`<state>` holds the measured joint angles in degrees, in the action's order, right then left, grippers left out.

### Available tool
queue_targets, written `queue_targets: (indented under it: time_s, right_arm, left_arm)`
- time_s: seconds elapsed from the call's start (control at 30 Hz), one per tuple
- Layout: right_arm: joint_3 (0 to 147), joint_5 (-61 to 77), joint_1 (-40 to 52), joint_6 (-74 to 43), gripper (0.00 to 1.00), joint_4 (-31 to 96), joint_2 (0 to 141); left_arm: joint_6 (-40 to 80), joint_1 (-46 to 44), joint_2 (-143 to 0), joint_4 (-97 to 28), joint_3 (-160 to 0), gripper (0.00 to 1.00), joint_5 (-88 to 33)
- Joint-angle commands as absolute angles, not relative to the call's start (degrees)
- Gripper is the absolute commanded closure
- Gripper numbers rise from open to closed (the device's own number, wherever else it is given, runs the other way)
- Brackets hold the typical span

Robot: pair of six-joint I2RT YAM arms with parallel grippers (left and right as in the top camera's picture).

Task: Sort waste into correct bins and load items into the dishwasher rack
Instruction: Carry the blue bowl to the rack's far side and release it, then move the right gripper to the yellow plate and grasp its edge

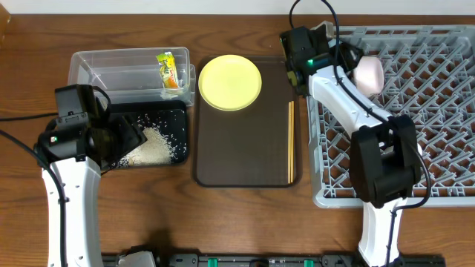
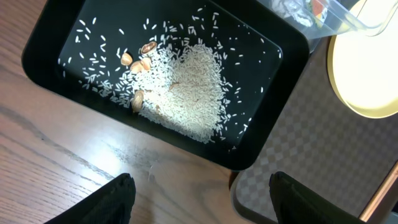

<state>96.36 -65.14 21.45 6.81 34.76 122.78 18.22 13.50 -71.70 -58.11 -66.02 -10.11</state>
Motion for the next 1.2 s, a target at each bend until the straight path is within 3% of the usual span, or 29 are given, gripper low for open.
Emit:
queue_targets:
  time_s: [0.0,0.2,0.37,0.53,0.67,0.87,1.17]
  right_arm:
    - [96.2,-65.1,23.3,2.7,0.28,34.7,120.9]
    - [96.3,-61.5,23.0,0.6,0.21,34.6,115.2]
    - [96.3,-48.4,22.7,0.7,0.20,34.5,108.1]
    - [96.3,-19.8,22.7,0.6,0.28,34.5,103.4]
    - [96.3,-0.4,22.9,-0.8,0.28,33.6,103.5]
    - [96.2,1.4,24.1,-10.2,0.29,34.0,106.0]
    - [96.2,1.2,26.5,-10.7,0.32,35.6,110.0]
  left_arm:
    - [18.8,13.8,-71.9,-58.2,-66.3,0.28,-9.8]
    - [18.8,13.8,-71.9,-58.2,-66.3,0.28,-9.8]
    - [18.8,13.8,-71.9,-58.2,-66.3,0.28,-9.8]
    - [18.8,13.8,-71.9,-58.2,-66.3,0.27,-9.8]
    - [18.8,13.8,-71.9,-58.2,-66.3,0.27,-9.8]
    - [18.8,13.8,-71.9,-58.2,-66.3,0.27,-9.8]
    - [18.8,13.8,-71.9,-58.3,-66.3,0.27,-9.8]
